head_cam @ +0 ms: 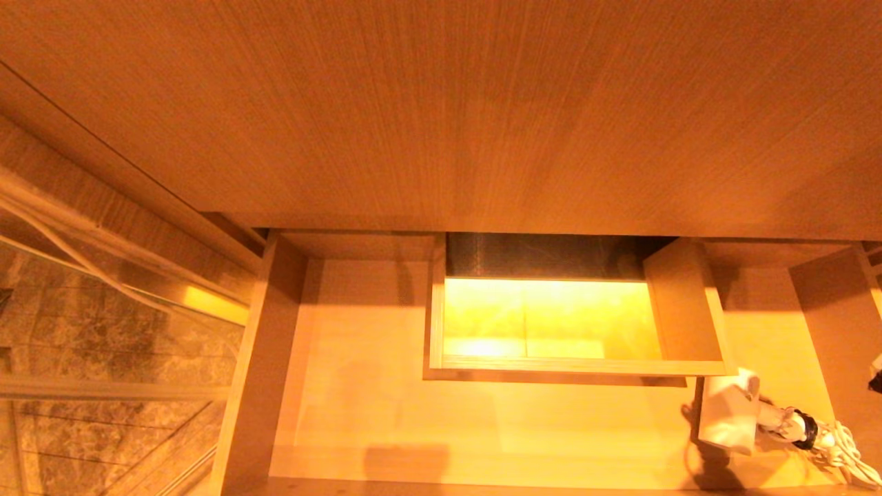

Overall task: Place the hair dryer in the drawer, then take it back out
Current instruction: Take the hairdryer out

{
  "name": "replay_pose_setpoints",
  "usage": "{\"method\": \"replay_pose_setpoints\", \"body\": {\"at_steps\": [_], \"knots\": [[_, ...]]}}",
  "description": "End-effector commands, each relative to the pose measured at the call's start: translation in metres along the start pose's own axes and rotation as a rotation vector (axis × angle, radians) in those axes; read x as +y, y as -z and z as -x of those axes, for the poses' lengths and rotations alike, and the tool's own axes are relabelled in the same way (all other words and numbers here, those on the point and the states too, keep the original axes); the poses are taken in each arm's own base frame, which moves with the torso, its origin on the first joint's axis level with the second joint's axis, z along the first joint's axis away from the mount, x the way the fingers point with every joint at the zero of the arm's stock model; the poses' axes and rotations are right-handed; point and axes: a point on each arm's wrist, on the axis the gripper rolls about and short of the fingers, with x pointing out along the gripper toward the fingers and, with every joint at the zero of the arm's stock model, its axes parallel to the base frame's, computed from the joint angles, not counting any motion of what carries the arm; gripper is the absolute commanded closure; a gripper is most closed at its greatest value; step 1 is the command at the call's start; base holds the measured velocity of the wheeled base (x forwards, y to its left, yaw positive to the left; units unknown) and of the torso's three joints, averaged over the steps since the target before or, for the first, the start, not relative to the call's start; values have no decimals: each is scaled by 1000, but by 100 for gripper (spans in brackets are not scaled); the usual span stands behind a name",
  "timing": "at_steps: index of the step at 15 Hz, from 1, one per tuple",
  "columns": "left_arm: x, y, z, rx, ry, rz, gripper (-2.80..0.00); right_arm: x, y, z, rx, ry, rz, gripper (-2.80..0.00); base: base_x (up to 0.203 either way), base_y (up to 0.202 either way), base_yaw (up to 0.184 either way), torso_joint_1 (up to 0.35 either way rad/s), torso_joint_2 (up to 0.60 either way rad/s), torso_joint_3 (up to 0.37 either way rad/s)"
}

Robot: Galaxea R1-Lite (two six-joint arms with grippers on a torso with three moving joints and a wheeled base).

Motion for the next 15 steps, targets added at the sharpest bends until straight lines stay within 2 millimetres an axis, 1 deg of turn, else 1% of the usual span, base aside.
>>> {"method": "replay_pose_setpoints", "body": {"at_steps": [1, 4, 6, 9, 12, 15], "knots": [[0, 0, 0, 1, 0, 0, 0, 3, 3, -8, -4, 10, 5, 0, 0, 0, 0, 0, 0, 0], [0, 0, 0, 1, 0, 0, 0, 5, 4, -11, -7, 16, 3, 0, 0, 0, 0, 0, 0, 0], [0, 0, 0, 2, 0, 0, 0, 2, 1, -21, -21, 40, 2, 0, 0, 0, 0, 0, 0, 0], [0, 0, 0, 1, 0, 0, 0, -1, -1, -23, -38, 63, 6, 0, 0, 0, 0, 0, 0, 0], [0, 0, 0, 1, 0, 0, 0, 0, 0, -22, -40, 68, 3, 0, 0, 0, 0, 0, 0, 0], [0, 0, 0, 1, 0, 0, 0, 5, 3, -27, -21, 38, 1, 0, 0, 0, 0, 0, 0, 0]]}}
